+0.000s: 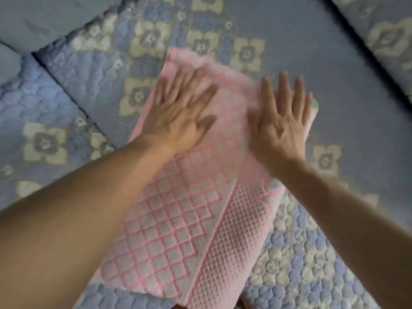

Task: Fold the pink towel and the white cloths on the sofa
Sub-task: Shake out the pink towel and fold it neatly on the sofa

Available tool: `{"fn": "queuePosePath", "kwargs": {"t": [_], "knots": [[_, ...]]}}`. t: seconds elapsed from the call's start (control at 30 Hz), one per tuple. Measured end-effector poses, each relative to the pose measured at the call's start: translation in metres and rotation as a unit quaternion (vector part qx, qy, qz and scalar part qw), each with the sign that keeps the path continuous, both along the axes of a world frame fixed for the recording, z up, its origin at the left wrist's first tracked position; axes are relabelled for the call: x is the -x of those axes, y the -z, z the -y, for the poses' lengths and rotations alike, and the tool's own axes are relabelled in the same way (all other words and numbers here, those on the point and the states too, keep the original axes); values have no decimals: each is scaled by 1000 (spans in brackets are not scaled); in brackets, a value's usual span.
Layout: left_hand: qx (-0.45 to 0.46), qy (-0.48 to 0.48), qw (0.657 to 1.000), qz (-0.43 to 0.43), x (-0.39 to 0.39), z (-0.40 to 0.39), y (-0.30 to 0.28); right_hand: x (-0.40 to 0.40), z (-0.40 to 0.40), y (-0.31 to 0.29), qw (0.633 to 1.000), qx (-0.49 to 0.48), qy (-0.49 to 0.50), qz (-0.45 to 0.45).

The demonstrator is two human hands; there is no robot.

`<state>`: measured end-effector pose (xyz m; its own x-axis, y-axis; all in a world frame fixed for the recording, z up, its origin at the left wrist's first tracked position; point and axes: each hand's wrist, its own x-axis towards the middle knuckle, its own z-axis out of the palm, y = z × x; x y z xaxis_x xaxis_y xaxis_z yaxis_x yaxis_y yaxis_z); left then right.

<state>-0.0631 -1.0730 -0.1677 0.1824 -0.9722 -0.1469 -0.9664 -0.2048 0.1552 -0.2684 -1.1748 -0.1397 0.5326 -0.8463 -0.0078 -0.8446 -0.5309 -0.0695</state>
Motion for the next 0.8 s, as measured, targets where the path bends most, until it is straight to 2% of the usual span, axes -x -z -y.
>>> {"fn": "queuePosePath", "kwargs": {"t": [0.13,0.27,0.33,0.4,0.47,0.57,0.63,0.7,0.8], "knots": [[-29,-30,999,-5,1,4,14,39,45,34,994,-71,71,45],[-43,-32,998,-30,-2,6,3,23,44,5,997,-43,70,-5],[-61,-39,997,-31,-2,6,3,11,3,-19,998,-16,-15,54],[-63,-36,997,-23,2,6,4,13,-54,-23,982,-35,-142,117],[-48,-21,999,-9,2,5,3,28,-89,-6,968,-93,-217,81],[-39,22,999,9,-8,-6,1,45,-92,13,968,-121,-219,0],[-13,76,997,26,-18,-18,-6,47,-88,4,962,-132,-237,10],[56,211,975,38,-27,-35,-12,59,-87,-7,949,-118,-286,58],[129,474,870,35,-56,-73,-11,104,-95,-13,919,-82,-384,42]]}}
